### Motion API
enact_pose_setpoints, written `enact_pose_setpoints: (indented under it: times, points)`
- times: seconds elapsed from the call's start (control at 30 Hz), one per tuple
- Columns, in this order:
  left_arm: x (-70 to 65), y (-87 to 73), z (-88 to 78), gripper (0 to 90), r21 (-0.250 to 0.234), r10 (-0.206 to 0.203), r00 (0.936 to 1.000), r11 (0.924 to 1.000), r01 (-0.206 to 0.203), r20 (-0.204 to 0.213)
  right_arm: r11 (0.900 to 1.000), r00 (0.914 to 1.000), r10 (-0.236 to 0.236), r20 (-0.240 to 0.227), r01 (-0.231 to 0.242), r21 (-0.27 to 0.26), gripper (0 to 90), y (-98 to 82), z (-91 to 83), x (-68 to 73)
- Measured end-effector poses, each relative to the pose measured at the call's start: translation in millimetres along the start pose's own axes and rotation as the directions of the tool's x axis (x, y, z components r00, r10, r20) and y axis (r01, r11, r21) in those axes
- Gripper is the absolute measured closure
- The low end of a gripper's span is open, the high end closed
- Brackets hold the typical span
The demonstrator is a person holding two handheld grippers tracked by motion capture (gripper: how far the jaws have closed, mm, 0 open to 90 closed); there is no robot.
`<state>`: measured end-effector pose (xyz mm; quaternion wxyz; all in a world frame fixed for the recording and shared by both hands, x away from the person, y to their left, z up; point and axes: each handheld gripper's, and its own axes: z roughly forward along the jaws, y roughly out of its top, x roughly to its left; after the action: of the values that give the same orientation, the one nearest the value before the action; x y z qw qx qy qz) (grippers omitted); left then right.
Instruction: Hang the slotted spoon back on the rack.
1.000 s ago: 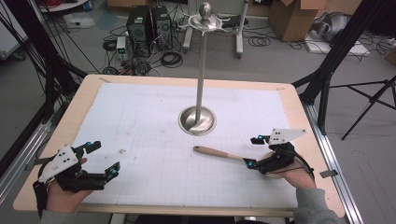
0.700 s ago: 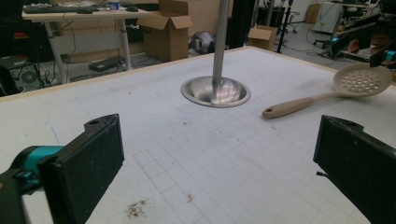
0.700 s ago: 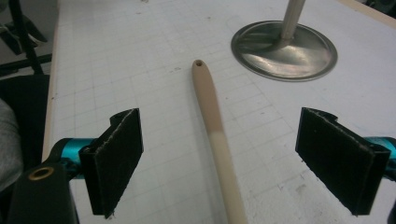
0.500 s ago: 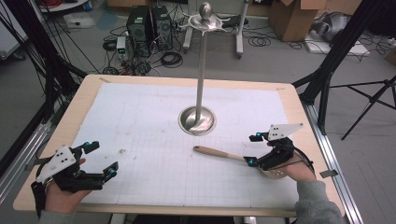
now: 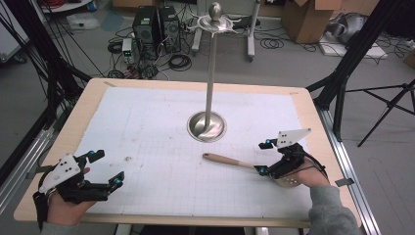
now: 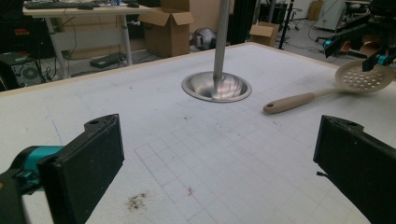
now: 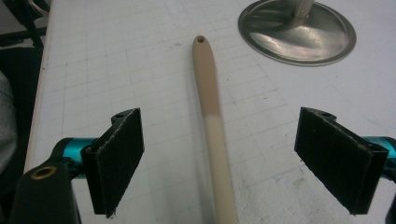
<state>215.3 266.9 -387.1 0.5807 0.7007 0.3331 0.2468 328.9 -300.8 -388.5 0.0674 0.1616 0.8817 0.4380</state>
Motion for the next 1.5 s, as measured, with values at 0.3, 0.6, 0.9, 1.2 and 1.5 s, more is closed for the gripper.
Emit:
enact_pose_setpoints:
  times: [0.3, 0.6, 0.9, 1.2, 1.5]
  points:
    - [-1.3, 0.0, 0.8, 2.1, 0.001, 0.002, 1.0000, 1.0000, -0.002, 0.001, 0.998, 0.9997, 0.004, -0.025, -0.003, 0.063, 17.1, -3.7, 6.8, -2.3]
    - [-1.6, -0.3, 1.7, 2.1, 0.002, 0.001, 1.0000, 1.0000, -0.001, 0.001, 0.987, 0.9992, 0.006, -0.041, 0.000, 0.161, 22.9, -8.8, 17.7, -5.9]
    - [-1.5, 0.2, 1.7, 2.1, 0.000, 0.000, 1.0000, 1.0000, 0.000, 0.003, 0.964, 0.9992, 0.009, -0.039, 0.001, 0.265, 35.1, -9.9, 25.8, -7.1]
    - [-1.5, -0.1, 2.9, 2.1, 0.002, -0.002, 1.0000, 1.0000, 0.002, 0.004, 0.942, 0.9990, 0.017, -0.041, -0.003, 0.336, 47.3, -10.8, 30.2, -7.2]
    - [-0.2, 0.0, 1.3, 2.1, -0.002, -0.001, 1.0000, 1.0000, 0.001, 0.001, 0.920, 0.9998, -0.014, -0.016, 0.019, 0.390, 66.3, -10.8, 32.9, -6.7]
